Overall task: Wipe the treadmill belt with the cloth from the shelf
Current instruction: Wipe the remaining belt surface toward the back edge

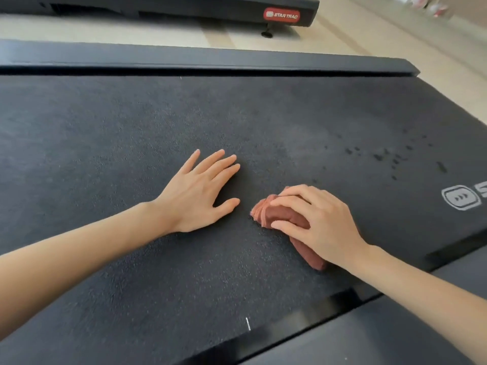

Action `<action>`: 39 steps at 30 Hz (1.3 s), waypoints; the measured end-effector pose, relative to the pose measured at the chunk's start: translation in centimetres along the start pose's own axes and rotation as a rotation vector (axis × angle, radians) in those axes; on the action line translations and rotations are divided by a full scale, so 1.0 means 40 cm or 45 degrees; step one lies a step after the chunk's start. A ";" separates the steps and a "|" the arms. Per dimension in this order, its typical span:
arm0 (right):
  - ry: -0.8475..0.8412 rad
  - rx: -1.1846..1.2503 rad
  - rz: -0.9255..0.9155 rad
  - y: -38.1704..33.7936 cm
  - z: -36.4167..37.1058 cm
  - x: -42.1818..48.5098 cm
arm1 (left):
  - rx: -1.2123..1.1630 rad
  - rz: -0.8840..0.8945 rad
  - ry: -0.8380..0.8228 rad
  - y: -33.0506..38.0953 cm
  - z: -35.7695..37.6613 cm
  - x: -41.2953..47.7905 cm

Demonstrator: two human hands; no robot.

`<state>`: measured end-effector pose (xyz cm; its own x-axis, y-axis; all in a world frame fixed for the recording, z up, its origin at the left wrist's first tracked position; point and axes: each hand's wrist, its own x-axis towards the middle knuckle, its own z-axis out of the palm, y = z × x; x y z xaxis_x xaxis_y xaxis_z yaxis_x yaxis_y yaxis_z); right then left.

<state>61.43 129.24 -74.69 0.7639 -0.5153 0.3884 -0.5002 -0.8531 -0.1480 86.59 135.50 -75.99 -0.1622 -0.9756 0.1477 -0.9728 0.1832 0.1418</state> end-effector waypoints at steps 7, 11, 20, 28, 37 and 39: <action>0.058 0.013 0.299 0.105 0.051 0.178 | -0.047 -0.066 0.009 0.032 0.036 0.017; 0.019 -0.101 0.509 0.205 0.085 0.311 | -0.075 -0.048 0.025 0.029 0.034 0.020; 0.049 -0.176 0.584 0.128 0.073 0.238 | -0.077 -0.040 0.037 0.029 0.039 0.020; 0.035 0.009 0.113 -0.150 0.013 -0.023 | -0.072 -0.046 -0.015 0.032 0.029 0.018; -0.055 0.173 -0.338 -0.172 -0.021 -0.093 | -0.031 -0.052 -0.058 0.029 0.027 0.021; -0.057 0.190 -0.268 -0.131 -0.022 -0.073 | -0.030 -0.048 -0.040 0.029 0.030 0.021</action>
<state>61.45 135.28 -74.25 0.8638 -0.3251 0.3848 -0.2650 -0.9429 -0.2018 85.13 134.73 -76.86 -0.1313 -0.9851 0.1110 -0.9741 0.1490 0.1698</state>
